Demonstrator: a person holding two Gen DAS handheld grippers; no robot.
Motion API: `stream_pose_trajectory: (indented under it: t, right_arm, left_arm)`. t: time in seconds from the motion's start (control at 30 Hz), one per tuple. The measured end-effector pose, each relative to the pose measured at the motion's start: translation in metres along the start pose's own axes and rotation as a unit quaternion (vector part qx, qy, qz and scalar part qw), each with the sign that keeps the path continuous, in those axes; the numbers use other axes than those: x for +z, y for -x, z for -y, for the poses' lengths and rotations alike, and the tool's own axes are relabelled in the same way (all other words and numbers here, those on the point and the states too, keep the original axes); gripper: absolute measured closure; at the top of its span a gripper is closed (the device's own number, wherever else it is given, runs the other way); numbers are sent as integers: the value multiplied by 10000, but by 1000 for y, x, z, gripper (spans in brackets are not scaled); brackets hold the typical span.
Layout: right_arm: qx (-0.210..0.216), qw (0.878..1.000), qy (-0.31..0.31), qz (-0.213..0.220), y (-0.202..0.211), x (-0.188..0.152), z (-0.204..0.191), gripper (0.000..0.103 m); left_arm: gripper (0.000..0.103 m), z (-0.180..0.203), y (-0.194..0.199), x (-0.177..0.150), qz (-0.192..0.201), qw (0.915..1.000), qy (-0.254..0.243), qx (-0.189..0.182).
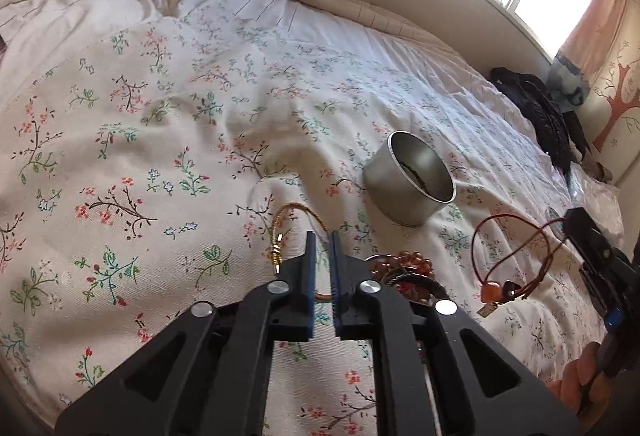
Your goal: Organize jewelry
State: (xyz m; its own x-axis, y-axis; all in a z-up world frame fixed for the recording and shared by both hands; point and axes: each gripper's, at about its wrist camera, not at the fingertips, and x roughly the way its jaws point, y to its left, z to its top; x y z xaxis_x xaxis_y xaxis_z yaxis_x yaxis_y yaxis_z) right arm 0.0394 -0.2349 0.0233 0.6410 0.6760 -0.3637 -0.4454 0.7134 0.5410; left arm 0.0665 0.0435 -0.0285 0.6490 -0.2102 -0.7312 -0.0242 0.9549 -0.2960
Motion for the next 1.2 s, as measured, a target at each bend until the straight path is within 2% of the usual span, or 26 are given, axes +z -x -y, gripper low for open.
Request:
stream_pose_trajectory:
  t: [0.07,0.1,0.13,0.2,0.23,0.27,0.3,0.33,0.37,0.53,0.77,0.93,1.2]
  right_arm:
    - [2,10000,27,-7,0,-1,0,100]
    - [6,10000,38,-11,0,-2,0,100]
    - [9,10000,48,-13,-1,-2,0,100]
    - [-7,10000,72,-14,-1,-2,0,100]
    - [-15,10000,81,-15,-2,-3,0,100]
    - [-19,10000,83,-8,-1,-3,0,100]
    - [-25,10000,81,0,-1,-2,0,100]
    - [-28,10000,77,12,-1,-2,0,100]
    - [-25,10000,67,32,0,-2,0,100]
    - [1,9998,75,188,4,1,-1,100]
    - [-3,9992,-47,389,3,12,4,100]
    - [-22,9986,-162,500,-1,21,10,100]
    - [-47,9972,-302,687,-18,41,18,100]
  left_arm:
    - [51,-1,-7,6,78,9990,-148,425]
    - [44,-1,-11,8,121,9976,-263,625]
    - [43,0,-17,11,109,9959,-378,815]
    - [43,-2,-35,13,-145,9953,-484,826]
    - [46,-3,-45,12,-363,9951,-529,756]
    - [72,-3,-54,9,-553,9946,-571,672]
    - [87,-2,-58,7,-722,9943,-593,510]
    - [94,0,-56,6,-684,9946,-630,472]
    - [96,3,-51,6,-559,9948,-708,464]
    - [98,12,-14,6,-7,9979,-640,-108]
    - [98,36,19,18,508,9950,-492,-701]
    - [98,49,21,28,670,9920,-444,-970]
    - [98,65,11,47,794,9887,-395,-1205]
